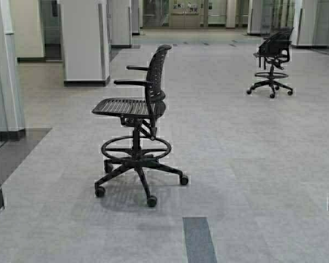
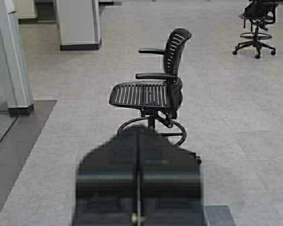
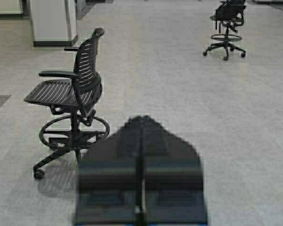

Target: Navigate to elevator, push the call button, then enter the elevator

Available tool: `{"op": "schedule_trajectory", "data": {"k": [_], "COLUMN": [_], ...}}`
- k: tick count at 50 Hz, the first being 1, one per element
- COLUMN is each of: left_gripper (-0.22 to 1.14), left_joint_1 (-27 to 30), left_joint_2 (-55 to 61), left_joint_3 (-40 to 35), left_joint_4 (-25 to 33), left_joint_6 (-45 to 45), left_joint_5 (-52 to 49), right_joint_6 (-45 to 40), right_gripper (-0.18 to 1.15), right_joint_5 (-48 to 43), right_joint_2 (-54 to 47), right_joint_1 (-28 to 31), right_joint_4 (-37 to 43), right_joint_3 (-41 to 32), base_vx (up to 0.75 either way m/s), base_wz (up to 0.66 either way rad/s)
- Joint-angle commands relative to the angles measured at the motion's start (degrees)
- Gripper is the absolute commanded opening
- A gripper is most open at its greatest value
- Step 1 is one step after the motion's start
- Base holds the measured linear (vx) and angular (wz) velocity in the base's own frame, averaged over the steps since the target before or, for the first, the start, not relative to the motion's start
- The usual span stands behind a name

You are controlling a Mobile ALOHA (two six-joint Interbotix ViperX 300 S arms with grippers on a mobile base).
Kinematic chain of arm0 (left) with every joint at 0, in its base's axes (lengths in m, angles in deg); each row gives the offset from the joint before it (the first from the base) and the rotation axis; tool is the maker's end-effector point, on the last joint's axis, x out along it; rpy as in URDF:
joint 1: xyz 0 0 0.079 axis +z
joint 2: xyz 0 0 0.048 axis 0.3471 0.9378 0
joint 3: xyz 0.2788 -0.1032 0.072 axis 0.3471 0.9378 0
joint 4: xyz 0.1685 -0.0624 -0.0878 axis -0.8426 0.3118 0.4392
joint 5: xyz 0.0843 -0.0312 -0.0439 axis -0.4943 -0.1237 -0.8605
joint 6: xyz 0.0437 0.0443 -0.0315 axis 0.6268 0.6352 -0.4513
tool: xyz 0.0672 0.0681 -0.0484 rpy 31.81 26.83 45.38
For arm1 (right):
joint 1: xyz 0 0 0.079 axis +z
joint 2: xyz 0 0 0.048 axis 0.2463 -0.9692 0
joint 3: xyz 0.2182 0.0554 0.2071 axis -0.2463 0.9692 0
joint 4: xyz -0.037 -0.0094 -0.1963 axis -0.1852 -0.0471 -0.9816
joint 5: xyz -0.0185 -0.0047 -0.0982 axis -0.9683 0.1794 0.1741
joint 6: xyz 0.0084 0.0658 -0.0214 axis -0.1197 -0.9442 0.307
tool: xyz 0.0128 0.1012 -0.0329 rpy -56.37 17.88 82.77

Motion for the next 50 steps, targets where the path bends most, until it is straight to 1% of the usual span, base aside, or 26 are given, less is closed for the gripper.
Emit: {"op": "schedule_trajectory", "data": {"k": [1, 9, 21, 32, 50], "left_gripper": [-0.02, 0.03, 0.02, 0.03, 0.03], "left_joint_1": [-0.1, -0.1, -0.1, -0.1, -0.1], "left_joint_2": [0.0, 0.3, 0.4, 0.4, 0.5], "left_joint_3": [0.5, 0.6, 0.7, 1.1, 1.4], "left_joint_4": [0.2, 0.2, 0.1, -0.1, -0.1], "left_joint_6": [-1.3, -2.5, -2.2, -2.0, -1.9], "left_joint_5": [0.1, 0.1, 0.0, 0.1, 0.0], "right_joint_6": [-0.1, 0.0, 0.6, 0.4, 0.4], "right_gripper": [0.03, 0.05, 0.05, 0.05, 0.05], "right_joint_5": [-0.3, -0.3, -0.3, -0.3, -0.4], "right_joint_2": [-0.3, 0.3, 0.5, 0.5, 0.8], "right_joint_1": [0.4, 0.4, 0.4, -0.7, -0.7], "right_joint_4": [0.1, 0.1, -0.2, -0.2, -0.2], "right_joint_3": [0.9, 0.9, 1.0, 0.9, 0.8], "base_vx": [0.00, 0.00, 0.01, 0.07, 0.18], "base_wz": [0.00, 0.00, -0.03, -0.08, -0.18]}}
